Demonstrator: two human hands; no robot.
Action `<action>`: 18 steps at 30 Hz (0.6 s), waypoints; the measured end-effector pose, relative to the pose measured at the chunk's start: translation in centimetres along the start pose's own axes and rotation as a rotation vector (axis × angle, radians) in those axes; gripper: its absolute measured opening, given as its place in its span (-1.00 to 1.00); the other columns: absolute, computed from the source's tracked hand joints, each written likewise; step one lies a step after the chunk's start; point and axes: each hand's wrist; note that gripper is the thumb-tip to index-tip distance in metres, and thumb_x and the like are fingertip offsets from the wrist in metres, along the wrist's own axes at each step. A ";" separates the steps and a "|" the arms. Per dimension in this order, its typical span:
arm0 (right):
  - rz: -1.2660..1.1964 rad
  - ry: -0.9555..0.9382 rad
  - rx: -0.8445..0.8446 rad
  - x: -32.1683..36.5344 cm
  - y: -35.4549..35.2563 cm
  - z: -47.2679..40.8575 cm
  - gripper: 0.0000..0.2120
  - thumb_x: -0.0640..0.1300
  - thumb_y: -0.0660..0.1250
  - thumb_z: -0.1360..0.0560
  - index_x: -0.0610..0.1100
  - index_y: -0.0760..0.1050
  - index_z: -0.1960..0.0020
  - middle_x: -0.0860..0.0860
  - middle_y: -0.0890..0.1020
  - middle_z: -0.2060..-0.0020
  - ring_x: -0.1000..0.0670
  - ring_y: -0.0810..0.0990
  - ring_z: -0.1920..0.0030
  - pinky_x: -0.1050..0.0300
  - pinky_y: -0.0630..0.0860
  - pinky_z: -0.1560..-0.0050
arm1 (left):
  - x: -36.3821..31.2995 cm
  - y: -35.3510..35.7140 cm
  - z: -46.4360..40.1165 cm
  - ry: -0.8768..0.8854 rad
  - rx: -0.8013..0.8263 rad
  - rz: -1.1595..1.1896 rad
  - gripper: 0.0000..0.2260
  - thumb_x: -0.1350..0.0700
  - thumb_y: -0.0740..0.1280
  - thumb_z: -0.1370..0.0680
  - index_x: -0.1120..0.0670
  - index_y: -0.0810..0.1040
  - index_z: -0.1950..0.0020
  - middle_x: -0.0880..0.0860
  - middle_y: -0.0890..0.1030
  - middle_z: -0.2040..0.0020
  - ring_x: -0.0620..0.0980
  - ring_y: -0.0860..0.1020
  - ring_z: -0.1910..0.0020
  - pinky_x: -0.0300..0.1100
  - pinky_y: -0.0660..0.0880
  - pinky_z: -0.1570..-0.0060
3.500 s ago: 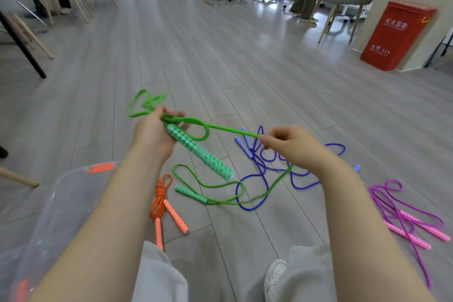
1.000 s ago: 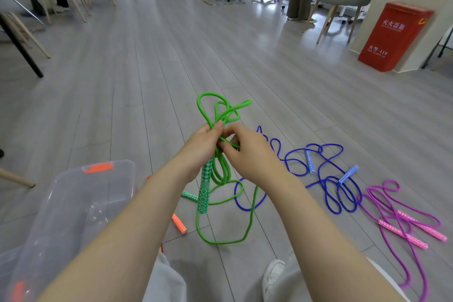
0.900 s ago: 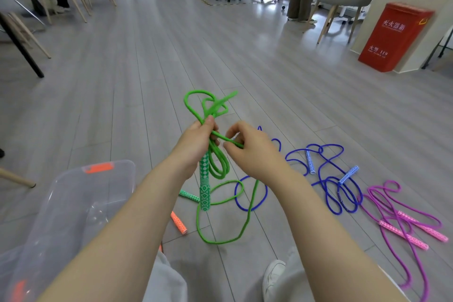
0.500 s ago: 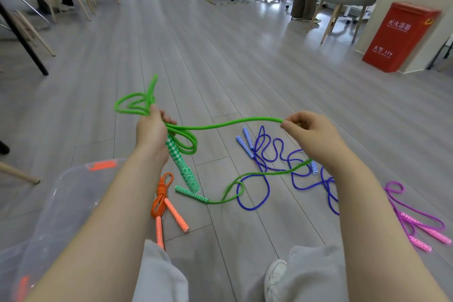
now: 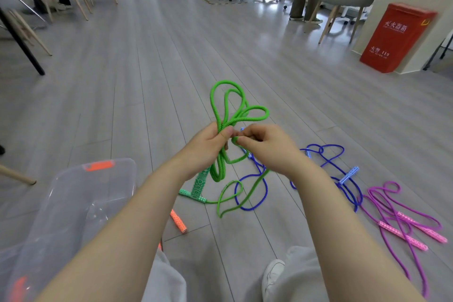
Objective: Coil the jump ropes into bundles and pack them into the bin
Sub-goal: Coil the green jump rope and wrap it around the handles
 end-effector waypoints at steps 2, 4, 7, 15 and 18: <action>-0.017 0.000 -0.001 0.2 0.2 0.1 -0.78 -0.02 0.36 -0.52 0.05 0.55 0.31 0.12 0.47 0.45 0.07 0.40 0.37 0.14 0.37 0.26 | -0.2 0.4 0.1 0.006 -0.002 0.042 -0.84 0.03 0.18 -0.66 0.00 0.54 0.01 -0.13 0.54 0.23 -0.21 0.49 0.22 -0.37 0.39 0.18; -0.083 0.019 0.004 0.4 0.5 0.1 -0.79 -0.02 0.36 -0.52 0.02 0.59 0.28 0.04 0.59 0.39 0.02 0.49 0.33 0.12 0.45 0.19 | -0.1 0.6 0.2 0.000 0.018 0.090 -0.84 0.00 0.19 -0.66 0.00 0.53 -0.01 -0.13 0.62 0.15 -0.21 0.56 0.13 -0.25 0.46 0.01; -0.065 0.026 0.023 0.4 0.2 0.2 -0.74 0.04 0.33 -0.53 -0.04 0.66 0.25 0.01 0.61 0.37 -0.05 0.47 0.33 0.08 0.43 0.19 | 0.2 0.3 0.2 0.010 0.068 0.063 -0.73 -0.07 0.19 -0.63 0.11 0.53 -0.05 -0.04 0.62 0.18 -0.07 0.58 0.08 0.03 0.47 -0.14; -0.469 0.220 0.031 0.7 -1.7 0.3 -0.71 0.04 0.37 -0.53 -0.13 0.45 0.25 0.08 0.33 0.52 0.06 0.26 0.47 0.24 0.24 0.44 | -0.1 -1.2 0.4 0.154 0.100 -0.356 -0.88 -0.03 0.19 -0.64 -0.01 0.45 -0.07 -0.10 0.52 0.20 -0.26 0.52 0.26 -0.15 0.43 0.19; -0.657 0.249 0.059 0.5 -2.7 0.2 -0.71 0.02 0.32 -0.57 -0.09 0.39 0.26 0.07 0.26 0.51 0.06 0.21 0.50 0.25 0.19 0.46 | 0.4 -2.8 0.1 0.223 -0.071 -0.584 -0.83 0.00 0.18 -0.65 0.07 0.44 -0.13 0.02 0.56 0.08 0.02 0.52 0.08 -0.09 0.36 0.16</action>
Point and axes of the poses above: each hand's wrist, its own z-axis away from the middle knuckle, its own y-axis out of the palm, x = y × z
